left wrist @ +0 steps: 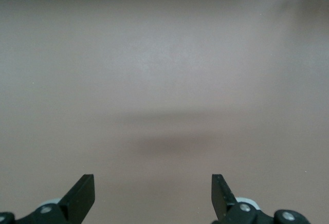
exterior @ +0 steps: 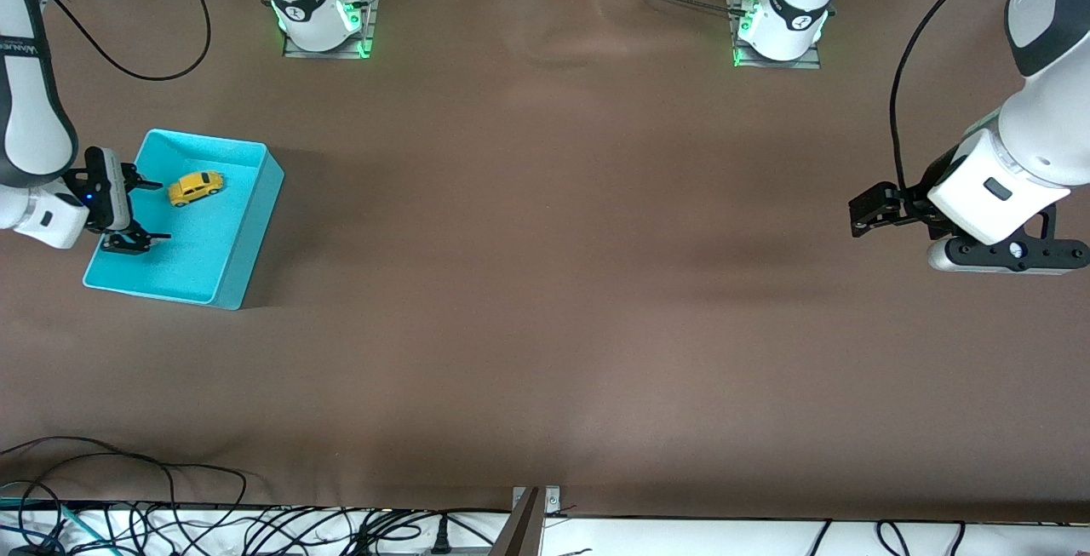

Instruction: Wind up and store yellow beetle car

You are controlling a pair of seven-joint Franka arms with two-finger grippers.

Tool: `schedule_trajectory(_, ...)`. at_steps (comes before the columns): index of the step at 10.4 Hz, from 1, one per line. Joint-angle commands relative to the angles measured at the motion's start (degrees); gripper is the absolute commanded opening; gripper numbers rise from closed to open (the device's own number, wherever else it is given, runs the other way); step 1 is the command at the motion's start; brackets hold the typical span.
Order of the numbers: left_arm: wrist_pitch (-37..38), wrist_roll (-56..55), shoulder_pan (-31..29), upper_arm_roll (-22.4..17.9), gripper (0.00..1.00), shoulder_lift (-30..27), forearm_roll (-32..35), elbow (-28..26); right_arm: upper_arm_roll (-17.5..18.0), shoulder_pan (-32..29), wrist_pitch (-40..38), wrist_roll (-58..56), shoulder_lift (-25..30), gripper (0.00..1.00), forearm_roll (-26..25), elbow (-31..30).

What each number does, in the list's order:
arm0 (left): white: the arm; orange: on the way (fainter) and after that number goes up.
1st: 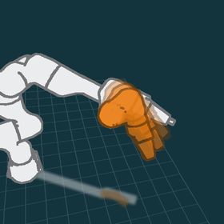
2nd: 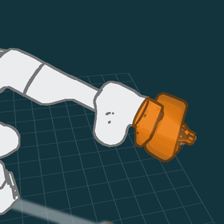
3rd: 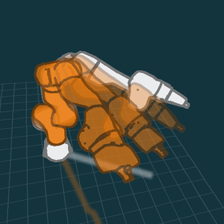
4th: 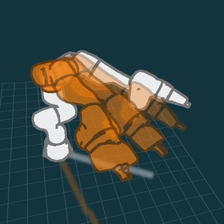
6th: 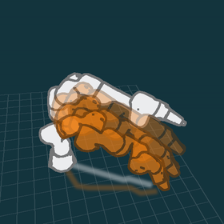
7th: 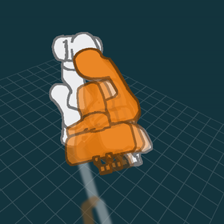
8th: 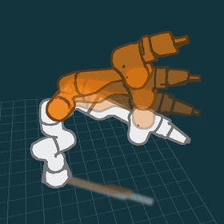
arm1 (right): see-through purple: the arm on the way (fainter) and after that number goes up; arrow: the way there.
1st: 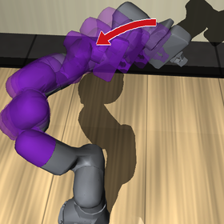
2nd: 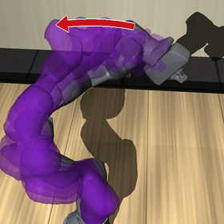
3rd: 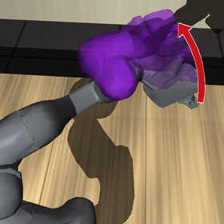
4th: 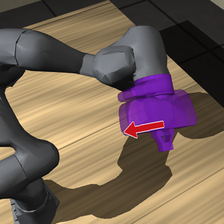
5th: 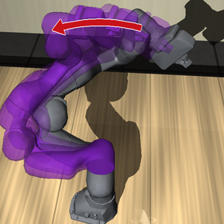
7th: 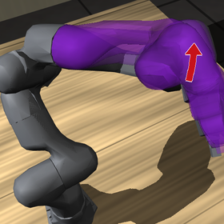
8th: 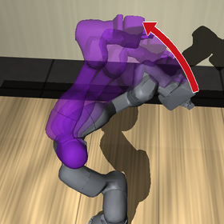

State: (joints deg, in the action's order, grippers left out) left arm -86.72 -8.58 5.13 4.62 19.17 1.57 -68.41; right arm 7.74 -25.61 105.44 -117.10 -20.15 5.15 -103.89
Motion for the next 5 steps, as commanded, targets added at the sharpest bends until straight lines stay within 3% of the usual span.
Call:
schedule_trajectory(1, 0.9, 1.0, 0.3, -0.1, 1.00, 0.4, 0.4, 1.5, 0.3, 1.6, -5.0, 12.7, 6.2, 1.00, -1.1, 0.5)
schedule_trajectory(5, 0.9, 0.9, 0.3, -0.1, 1.00, 0.4, 0.4, 1.5, 0.1, 8.0, -7.8, 38.4, 14.9, 1.00, -1.5, 0.1)
